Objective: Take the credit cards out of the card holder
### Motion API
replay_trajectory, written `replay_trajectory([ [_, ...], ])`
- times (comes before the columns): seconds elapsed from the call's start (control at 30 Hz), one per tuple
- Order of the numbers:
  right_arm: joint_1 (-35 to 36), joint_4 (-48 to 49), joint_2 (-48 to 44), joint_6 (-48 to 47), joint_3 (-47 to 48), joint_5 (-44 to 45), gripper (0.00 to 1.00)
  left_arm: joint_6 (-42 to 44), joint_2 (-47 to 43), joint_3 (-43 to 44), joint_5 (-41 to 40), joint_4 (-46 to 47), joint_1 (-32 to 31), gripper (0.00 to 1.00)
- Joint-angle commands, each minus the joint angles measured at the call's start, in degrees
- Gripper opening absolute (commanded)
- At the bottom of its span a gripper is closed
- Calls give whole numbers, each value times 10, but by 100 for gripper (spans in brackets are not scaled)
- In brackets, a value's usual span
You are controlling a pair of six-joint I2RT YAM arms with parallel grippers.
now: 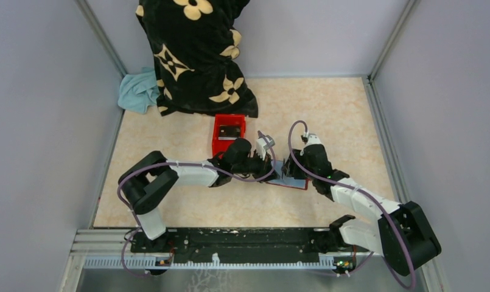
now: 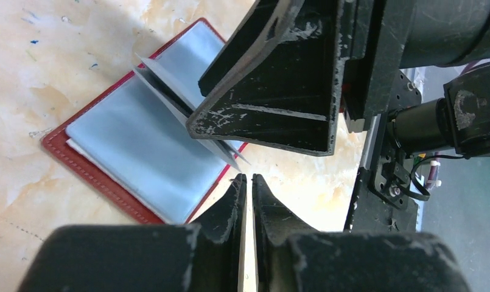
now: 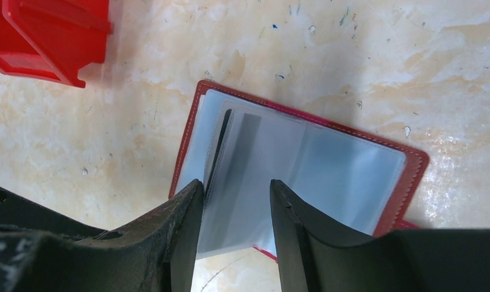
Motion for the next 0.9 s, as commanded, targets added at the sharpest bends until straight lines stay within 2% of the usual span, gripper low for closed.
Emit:
replay_trajectory([
  [0.0,-4,18,4,0,-9,-7,45,-4,12,13,-14,23,-3,13],
  [0.5,-6,3,-15,-9,-10,9,45,6,35,31,-32,7,-3,13],
  [0.7,-6,-39,-23,-18,7,61,47,2,53,49,-66,-30,-4,11],
  [0.77,-6,-53,-24,-11,13,82,42,0,65,64,-73,-57,-4,5],
  [0.87,-10,-59,-10,-4,15,96,27,-4,82,77,-80,-75,-4,0],
])
